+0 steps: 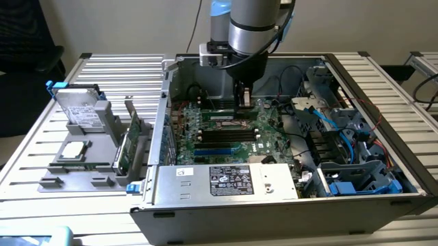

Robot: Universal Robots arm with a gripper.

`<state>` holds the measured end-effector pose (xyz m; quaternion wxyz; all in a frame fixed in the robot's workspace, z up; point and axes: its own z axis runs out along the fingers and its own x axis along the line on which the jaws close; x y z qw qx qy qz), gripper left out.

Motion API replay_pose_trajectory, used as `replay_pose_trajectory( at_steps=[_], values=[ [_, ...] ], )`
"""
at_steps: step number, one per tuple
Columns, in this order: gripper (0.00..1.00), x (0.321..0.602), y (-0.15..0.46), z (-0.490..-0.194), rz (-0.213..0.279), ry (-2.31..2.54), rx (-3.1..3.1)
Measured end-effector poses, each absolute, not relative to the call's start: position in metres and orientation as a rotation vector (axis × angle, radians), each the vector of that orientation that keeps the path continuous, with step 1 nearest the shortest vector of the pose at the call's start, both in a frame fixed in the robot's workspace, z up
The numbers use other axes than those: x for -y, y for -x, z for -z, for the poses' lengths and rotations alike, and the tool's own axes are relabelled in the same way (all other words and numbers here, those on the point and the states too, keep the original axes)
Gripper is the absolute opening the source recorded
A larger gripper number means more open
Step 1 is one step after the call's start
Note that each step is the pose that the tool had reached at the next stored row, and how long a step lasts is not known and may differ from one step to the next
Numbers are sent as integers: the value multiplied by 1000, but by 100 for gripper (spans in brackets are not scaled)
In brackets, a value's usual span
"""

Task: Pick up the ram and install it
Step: 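Insert the ram into the slot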

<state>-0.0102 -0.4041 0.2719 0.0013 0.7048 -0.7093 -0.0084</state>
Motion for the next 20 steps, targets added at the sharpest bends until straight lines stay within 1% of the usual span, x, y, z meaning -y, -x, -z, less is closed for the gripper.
replay_pose_trajectory(
  at_steps=[10,20],
  values=[
    [14,406,10,-264,28,-2213,2223],
    [14,406,10,-261,27,-2215,2221]
  ],
)
